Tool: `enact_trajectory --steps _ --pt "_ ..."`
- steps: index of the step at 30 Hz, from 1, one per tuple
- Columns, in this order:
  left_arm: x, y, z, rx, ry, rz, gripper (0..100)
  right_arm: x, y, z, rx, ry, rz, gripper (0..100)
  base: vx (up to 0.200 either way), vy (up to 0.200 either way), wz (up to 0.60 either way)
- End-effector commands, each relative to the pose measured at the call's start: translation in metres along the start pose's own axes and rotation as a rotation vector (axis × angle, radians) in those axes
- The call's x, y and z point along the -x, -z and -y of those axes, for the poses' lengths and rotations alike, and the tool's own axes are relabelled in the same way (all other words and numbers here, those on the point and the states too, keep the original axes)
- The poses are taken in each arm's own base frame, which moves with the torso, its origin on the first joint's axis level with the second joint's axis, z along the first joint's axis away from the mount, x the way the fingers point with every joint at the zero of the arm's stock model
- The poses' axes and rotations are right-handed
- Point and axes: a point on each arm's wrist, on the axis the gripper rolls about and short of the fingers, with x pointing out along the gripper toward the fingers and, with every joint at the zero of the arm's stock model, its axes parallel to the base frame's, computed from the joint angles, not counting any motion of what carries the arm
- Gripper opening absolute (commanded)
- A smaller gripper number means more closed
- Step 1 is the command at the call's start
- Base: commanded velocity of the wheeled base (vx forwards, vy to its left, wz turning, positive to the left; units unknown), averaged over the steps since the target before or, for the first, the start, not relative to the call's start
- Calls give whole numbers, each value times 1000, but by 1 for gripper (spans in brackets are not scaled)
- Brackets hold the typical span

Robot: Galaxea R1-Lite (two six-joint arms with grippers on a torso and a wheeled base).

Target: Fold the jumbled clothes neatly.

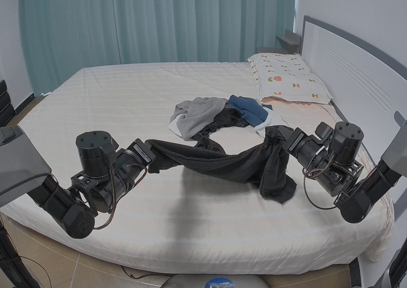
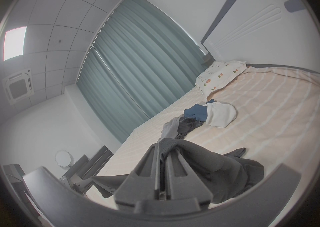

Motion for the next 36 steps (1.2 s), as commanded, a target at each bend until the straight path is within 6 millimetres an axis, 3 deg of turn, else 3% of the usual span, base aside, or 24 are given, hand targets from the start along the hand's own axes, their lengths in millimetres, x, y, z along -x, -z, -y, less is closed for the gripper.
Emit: enact_trajectory --steps 1,36 --pt "5 -5 2 2 6 9 0 1 -1 -5 19 -9 10 0 0 200 0" --pt "7 -25 -5 2 -16 72 0 -10 -10 -13 -5 -45 120 0 0 200 0"
